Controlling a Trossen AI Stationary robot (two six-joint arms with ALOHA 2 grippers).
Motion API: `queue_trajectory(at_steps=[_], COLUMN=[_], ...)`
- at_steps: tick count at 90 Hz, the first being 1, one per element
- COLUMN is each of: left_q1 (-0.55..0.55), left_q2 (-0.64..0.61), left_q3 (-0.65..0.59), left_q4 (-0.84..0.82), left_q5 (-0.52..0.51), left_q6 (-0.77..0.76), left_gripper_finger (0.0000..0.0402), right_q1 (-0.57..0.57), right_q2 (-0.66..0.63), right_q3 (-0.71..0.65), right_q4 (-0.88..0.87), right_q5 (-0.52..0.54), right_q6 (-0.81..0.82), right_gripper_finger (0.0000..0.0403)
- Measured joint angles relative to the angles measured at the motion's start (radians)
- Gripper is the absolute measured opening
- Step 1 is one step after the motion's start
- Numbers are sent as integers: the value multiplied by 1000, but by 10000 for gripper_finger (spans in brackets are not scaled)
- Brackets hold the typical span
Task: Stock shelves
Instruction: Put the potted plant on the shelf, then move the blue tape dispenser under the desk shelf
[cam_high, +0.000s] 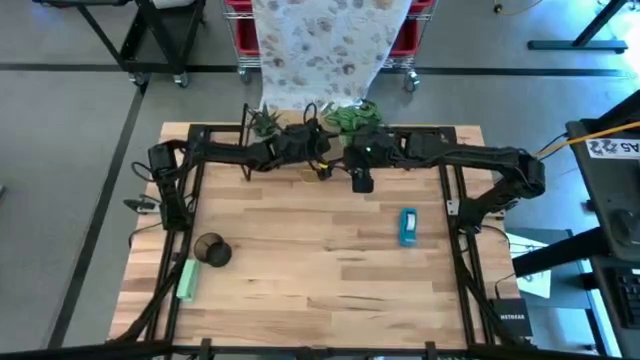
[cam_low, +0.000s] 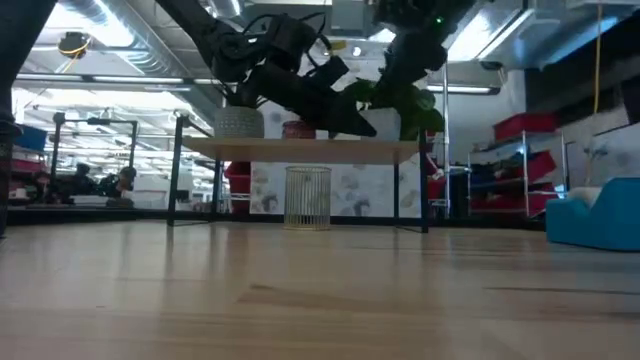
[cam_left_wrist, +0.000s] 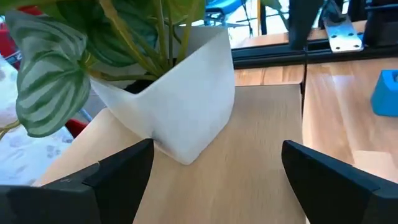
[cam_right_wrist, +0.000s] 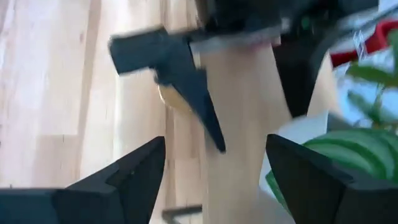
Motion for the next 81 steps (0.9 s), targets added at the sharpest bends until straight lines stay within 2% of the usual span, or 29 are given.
queue_trajectory(at_steps=[39,62,81], left_q1=[-5,-6,-12], left_q2=[-24,-67,-117], left_q3=[-1,1,1], left_q4=[17,17,17], left_q5=[-26,-36,-36], left_q6=[9,9,-7], left_gripper_finger=[336,336,336], right_q1=[0,0,1], right_q2=[29,42,42], right_q3=[-4,-4,-4], right_q4=[9,17,19], right_q5=[52,118,128], right_q6=[50,59,59], right_gripper_finger=[266,266,266])
